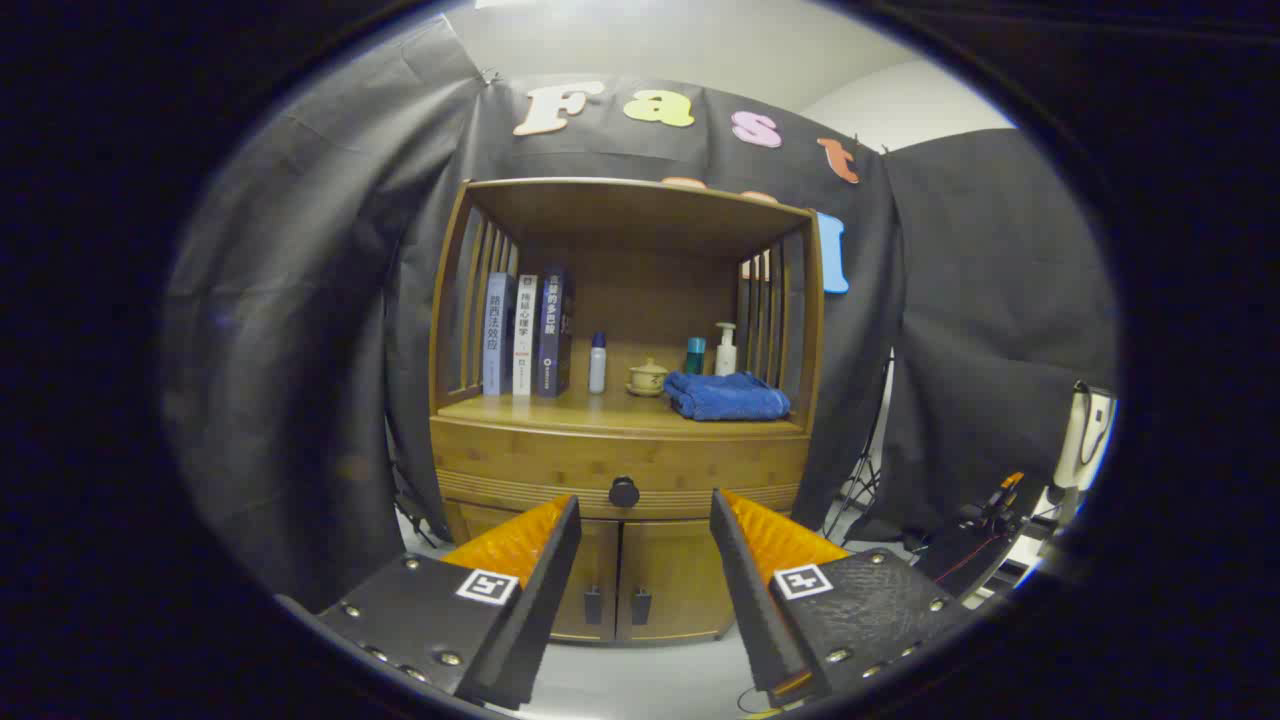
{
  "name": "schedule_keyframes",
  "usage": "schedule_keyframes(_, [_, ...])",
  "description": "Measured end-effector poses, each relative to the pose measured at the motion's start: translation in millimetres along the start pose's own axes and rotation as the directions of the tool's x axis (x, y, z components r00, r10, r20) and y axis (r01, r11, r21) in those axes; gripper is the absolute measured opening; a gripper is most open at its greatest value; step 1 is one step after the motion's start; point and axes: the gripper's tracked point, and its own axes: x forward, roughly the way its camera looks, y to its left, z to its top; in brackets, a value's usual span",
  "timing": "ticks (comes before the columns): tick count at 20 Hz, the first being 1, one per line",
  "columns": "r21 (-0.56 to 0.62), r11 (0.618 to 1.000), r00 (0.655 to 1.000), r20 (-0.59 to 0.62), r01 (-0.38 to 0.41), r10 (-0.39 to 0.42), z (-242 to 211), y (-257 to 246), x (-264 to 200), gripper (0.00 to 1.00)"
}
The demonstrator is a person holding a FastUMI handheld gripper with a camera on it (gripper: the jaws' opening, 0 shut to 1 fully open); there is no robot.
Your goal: Pull open the drawer, take out the items inside it, and place them on the countertop above the cabinet.
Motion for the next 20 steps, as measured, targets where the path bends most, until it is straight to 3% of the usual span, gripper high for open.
schedule_keyframes(14, [0.044,0.999,1.0,-0.008,-0.012,0.012,-8,-1,7,0.78])
schedule_keyframes(20, [0.069,0.997,0.994,-0.1,-0.043,0.05,-27,12,62,0.78])
